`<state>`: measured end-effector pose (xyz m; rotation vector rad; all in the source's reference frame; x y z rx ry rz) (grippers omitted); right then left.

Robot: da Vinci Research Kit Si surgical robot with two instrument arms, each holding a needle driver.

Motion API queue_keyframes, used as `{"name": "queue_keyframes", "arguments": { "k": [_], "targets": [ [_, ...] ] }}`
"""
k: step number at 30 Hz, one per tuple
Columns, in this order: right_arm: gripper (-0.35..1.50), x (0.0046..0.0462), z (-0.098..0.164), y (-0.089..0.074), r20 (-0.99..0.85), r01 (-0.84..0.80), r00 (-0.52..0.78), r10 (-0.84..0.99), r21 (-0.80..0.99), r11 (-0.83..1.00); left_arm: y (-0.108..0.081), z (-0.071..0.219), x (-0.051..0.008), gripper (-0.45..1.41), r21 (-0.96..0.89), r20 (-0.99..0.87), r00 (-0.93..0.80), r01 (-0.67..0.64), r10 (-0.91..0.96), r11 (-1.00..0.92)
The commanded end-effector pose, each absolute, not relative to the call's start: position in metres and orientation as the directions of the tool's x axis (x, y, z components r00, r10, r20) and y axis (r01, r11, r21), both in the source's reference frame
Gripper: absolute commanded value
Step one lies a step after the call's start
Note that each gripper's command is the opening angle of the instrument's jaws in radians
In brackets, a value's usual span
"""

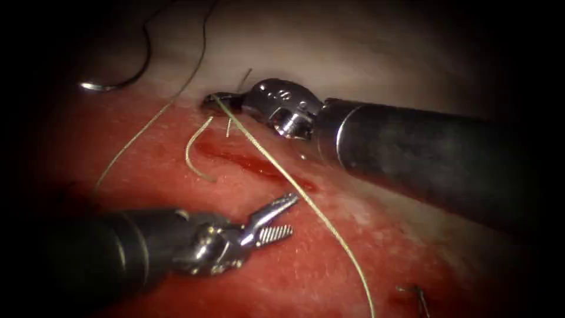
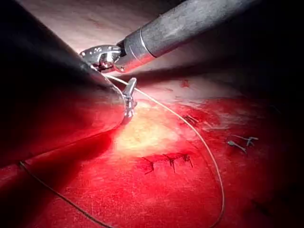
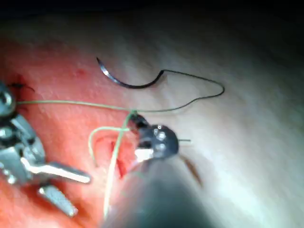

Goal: Wound Closure

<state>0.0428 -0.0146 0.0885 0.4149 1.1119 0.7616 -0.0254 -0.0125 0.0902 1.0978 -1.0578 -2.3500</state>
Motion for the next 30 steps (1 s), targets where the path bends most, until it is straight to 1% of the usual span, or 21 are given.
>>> {"name": "queue_keyframes", "arguments": {
  "k": [1, 3, 4, 7, 8, 12, 16, 20, 25, 26, 27, 28, 29, 30],
  "targets": [
    [-0.35, 0.0436, 0.0889, -0.0139, -0.648, -0.333, 0.227, 0.727, 0.649, 0.683, -0.0129, 0.0914, -0.0265, 0.41, 0.766, -0.482, -0.650, 0.013, -0.588, -0.642],
    [-0.35, 0.0436, 0.0889, -0.0139, -0.648, -0.328, 0.226, 0.727, 0.652, 0.683, -0.0132, 0.0923, -0.0271, 0.63, 0.786, -0.451, -0.654, 0.032, -0.608, -0.618],
    [-0.35, 0.0437, 0.0889, -0.0139, -0.648, -0.328, 0.226, 0.727, 0.652, 0.684, -0.0133, 0.0926, -0.0273, 0.68, 0.793, -0.439, -0.655, 0.039, -0.615, -0.607],
    [-0.35, 0.0437, 0.0888, -0.0140, -0.645, -0.323, 0.224, 0.731, 0.658, 0.680, -0.0131, 0.0935, -0.0274, 0.69, 0.812, -0.411, -0.657, 0.050, -0.632, -0.581],
    [-0.35, 0.0437, 0.0888, -0.0140, -0.645, -0.320, 0.223, 0.731, 0.659, 0.680, -0.0129, 0.0940, -0.0274, 0.74, 0.813, -0.410, -0.658, 0.050, -0.632, -0.580],
    [-0.35, 0.0438, 0.0888, -0.0141, -0.647, -0.318, 0.220, 0.730, 0.660, 0.680, -0.0119, 0.0956, -0.0276, 0.79, 0.818, -0.407, -0.659, 0.045, -0.633, -0.574],
    [-0.35, 0.0438, 0.0889, -0.0141, -0.649, -0.318, 0.218, 0.729, 0.659, 0.681, -0.0120, 0.0956, -0.0279, 0.79, 0.831, -0.414, -0.649, 0.018, -0.639, -0.556],
    [-0.35, 0.0438, 0.0889, -0.0142, -0.650, -0.313, 0.215, 0.729, 0.661, 0.682, -0.0119, 0.0955, -0.0282, 0.71, 0.832, -0.413, -0.651, 0.015, -0.637, -0.555],
    [-0.35, 0.0438, 0.0889, -0.0143, -0.651, -0.312, 0.215, 0.728, 0.661, 0.683, -0.0113, 0.0958, -0.0289, 0.54, 0.837, -0.413, -0.654, 0.002, -0.634, -0.547],
    [-0.35, 0.0438, 0.0889, -0.0143, -0.651, -0.312, 0.215, 0.728, 0.661, 0.683, -0.0113, 0.0959, -0.0291, 0.48, 0.839, -0.413, -0.654, -0.004, -0.633, -0.544],
    [-0.35, 0.0438, 0.0889, -0.0143, -0.651, -0.312, 0.215, 0.728, 0.661, 0.683, -0.0110, 0.0960, -0.0296, 0.27, 0.845, -0.403, -0.656, 0.001, -0.638, -0.535],
    [-0.35, 0.0438, 0.0889, -0.0143, -0.651, -0.312, 0.215, 0.728, 0.661, 0.683, -0.0110, 0.0960, -0.0296, 0.27, 0.845, -0.403, -0.656, 0.001, -0.638, -0.535],
    [-0.35, 0.0438, 0.0889, -0.0143, -0.651, -0.312, 0.215, 0.728, 0.661, 0.683, -0.0109, 0.0961, -0.0299, -0.06, 0.852, -0.387, -0.658, 0.013, -0.646, -0.523],
    [-0.35, 0.0438, 0.0889, -0.0143, -0.651, -0.312, 0.215, 0.728, 0.661, 0.683, -0.0109, 0.0961, -0.0299, -0.06, 0.852, -0.387, -0.658, 0.013, -0.646, -0.523]
  ]
}}
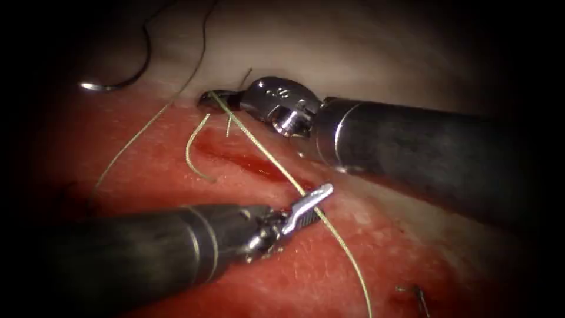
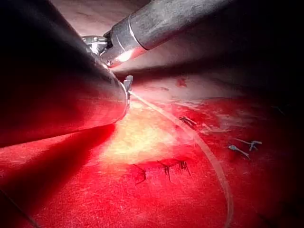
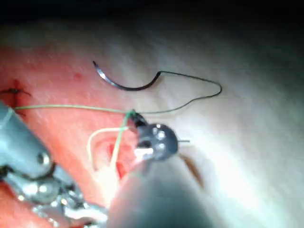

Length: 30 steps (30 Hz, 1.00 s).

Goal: Wound Closure

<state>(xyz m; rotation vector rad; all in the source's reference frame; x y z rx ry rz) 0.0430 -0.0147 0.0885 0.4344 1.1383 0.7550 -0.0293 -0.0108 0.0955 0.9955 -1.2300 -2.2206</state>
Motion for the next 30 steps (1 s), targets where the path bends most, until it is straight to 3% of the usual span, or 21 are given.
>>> {"name": "queue_keyframes", "arguments": {
  "k": [1, 2, 11, 20, 30],
  "targets": [
    [-0.35, 0.0438, 0.089, -0.014, -0.652, -0.312, 0.212, 0.728, 0.660, 0.683, -0.011, 0.096, -0.0299, -0.36, 0.859, -0.373, -0.656, 0.024, -0.657, -0.511],
    [-0.35, 0.0438, 0.089, -0.014, -0.653, -0.311, 0.213, 0.727, 0.660, 0.684, -0.011, 0.096, -0.0299, -0.45, 0.861, -0.367, -0.657, 0.028, -0.659, -0.508],
    [-0.35, 0.0434, 0.089, -0.014, -0.654, -0.310, 0.211, 0.726, 0.660, 0.684, -0.011, 0.096, -0.0272, -0.45, 0.827, -0.446, -0.590, 0.016, -0.673, -0.561],
    [-0.35, 0.0406, 0.088, -0.015, -0.666, -0.286, 0.192, 0.720, 0.664, 0.691, -0.013, 0.092, -0.0203, -0.45, 0.766, -0.535, -0.523, 0.031, -0.663, -0.642],
    [-0.35, 0.0391, 0.087, -0.017, -0.679, -0.259, 0.170, 0.715, 0.669, 0.697, -0.012, 0.085, -0.0087, -0.45, 0.704, -0.533, -0.594, 0.084, -0.602, -0.705]
  ]
}}
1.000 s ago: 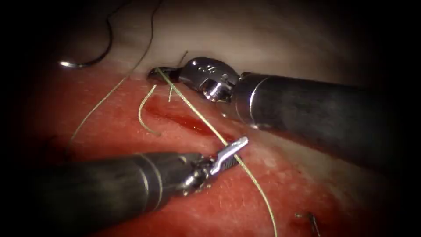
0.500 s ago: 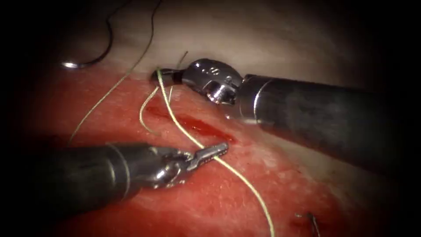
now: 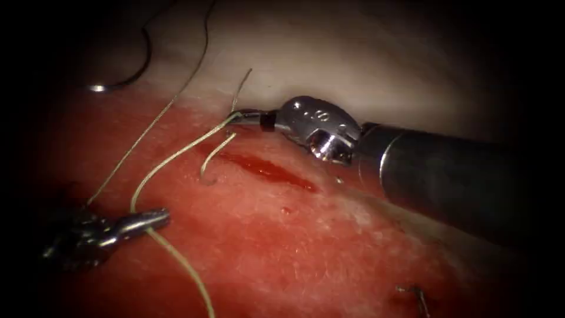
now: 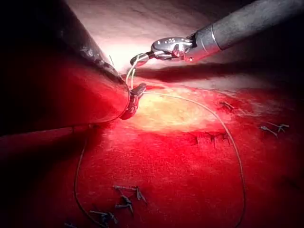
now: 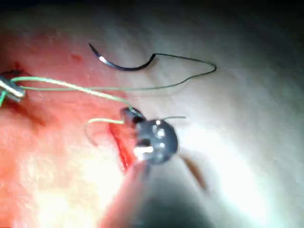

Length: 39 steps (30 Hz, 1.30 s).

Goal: Wound Closure

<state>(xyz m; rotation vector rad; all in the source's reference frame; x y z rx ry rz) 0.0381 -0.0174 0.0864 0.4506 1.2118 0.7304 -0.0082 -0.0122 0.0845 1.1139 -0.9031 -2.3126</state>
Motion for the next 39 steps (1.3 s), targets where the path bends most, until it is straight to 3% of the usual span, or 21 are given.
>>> {"name": "queue_keyframes", "arguments": {
  "k": [1, 6, 11, 17, 19, 26, 27, 28, 39],
  "targets": [
    [-0.35, 0.0391, 0.0865, -0.0176, -0.679, -0.256, 0.170, 0.714, 0.669, 0.697, -0.0117, 0.0849, -0.0078, -0.45, 0.698, -0.531, -0.603, 0.086, -0.595, -0.711],
    [-0.35, 0.0387, 0.0853, -0.0192, -0.685, -0.200, 0.165, 0.710, 0.681, 0.704, -0.0081, 0.0848, -0.0038, -0.45, 0.680, -0.513, -0.641, 0.104, -0.572, -0.726],
    [-0.33, 0.0384, 0.0845, -0.0200, -0.696, -0.124, 0.151, 0.702, 0.691, 0.712, -0.0065, 0.0861, -0.0033, -0.45, 0.681, -0.495, -0.659, 0.110, -0.566, -0.724],
    [1.30, 0.0378, 0.0848, -0.0188, -0.734, -0.195, 0.071, 0.675, 0.654, 0.731, -0.0063, 0.0886, -0.0032, -0.45, 0.691, -0.483, -0.665, 0.110, -0.570, -0.715],
    [1.48, 0.0378, 0.0853, -0.0178, -0.759, -0.240, 0.073, 0.647, 0.616, 0.750, -0.0066, 0.0887, -0.0032, -0.45, 0.692, -0.481, -0.665, 0.114, -0.572, -0.713],
    [1.43, 0.0360, 0.0872, -0.0145, -0.814, -0.259, 0.076, 0.575, 0.541, 0.800, -0.0064, 0.0889, -0.0029, -0.45, 0.685, -0.487, -0.653, 0.127, -0.580, -0.717],
    [1.08, 0.0359, 0.0879, -0.0142, -0.823, -0.242, 0.075, 0.563, 0.533, 0.811, -0.0064, 0.0889, -0.0030, -0.45, 0.685, -0.489, -0.650, 0.126, -0.582, -0.717],
    [-0.35, 0.0366, 0.0889, -0.0137, -0.827, -0.189, 0.070, 0.557, 0.537, 0.822, -0.0061, 0.0891, -0.0034, -0.45, 0.687, -0.497, -0.641, 0.122, -0.585, -0.717],
    [-0.35, 0.0420, 0.0930, -0.0152, -0.851, -0.069, -0.016, 0.525, 0.525, 0.849, -0.0040, 0.0917, -0.0049, -0.45, 0.681, -0.511, -0.643, 0.102, -0.570, -0.725]
  ]
}}
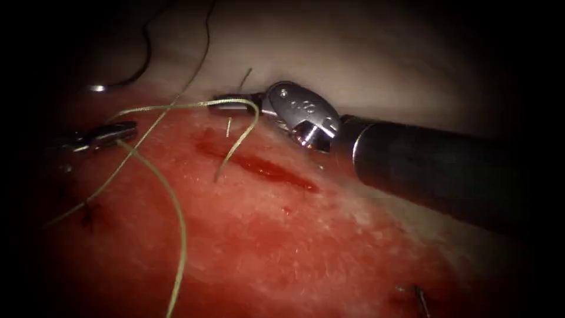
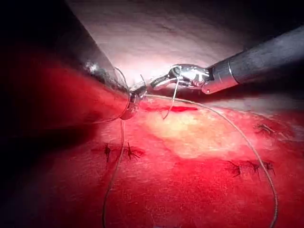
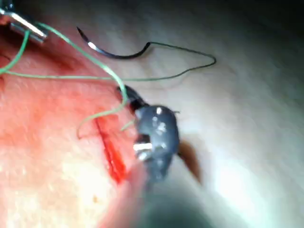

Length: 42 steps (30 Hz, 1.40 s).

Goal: Wound Closure

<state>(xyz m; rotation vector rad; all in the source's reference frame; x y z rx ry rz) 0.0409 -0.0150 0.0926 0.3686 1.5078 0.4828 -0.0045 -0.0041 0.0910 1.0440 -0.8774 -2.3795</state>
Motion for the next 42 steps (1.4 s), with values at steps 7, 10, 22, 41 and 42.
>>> {"name": "queue_keyframes", "arguments": {
  "k": [7, 10, 22, 41, 42],
  "targets": [
    [-0.35, 0.0416, 0.088, -0.016, -0.830, -0.031, -0.099, 0.549, 0.554, 0.832, -0.003, 0.098, -0.0061, -0.45, 0.646, -0.524, -0.663, 0.099, -0.534, -0.757],
    [-0.35, 0.0418, 0.087, -0.016, -0.824, -0.028, -0.109, 0.556, 0.562, 0.827, -0.004, 0.100, -0.0071, -0.45, 0.633, -0.531, -0.660, 0.107, -0.531, -0.766],
    [-0.35, 0.0419, 0.087, -0.016, -0.826, -0.042, -0.119, 0.551, 0.559, 0.828, -0.004, 0.101, -0.0086, -0.45, 0.606, -0.564, -0.643, 0.104, -0.518, -0.789],
    [-0.35, 0.0405, 0.090, -0.016, -0.830, -0.106, -0.070, 0.553, 0.557, 0.823, -0.004, 0.098, -0.0080, -0.45, 0.605, -0.581, -0.637, 0.078, -0.507, -0.792],
    [-0.35, 0.0405, 0.090, -0.016, -0.828, -0.106, -0.061, 0.557, 0.560, 0.822, -0.004, 0.098, -0.0080, -0.45, 0.607, -0.582, -0.638, 0.073, -0.505, -0.791]
  ]
}}
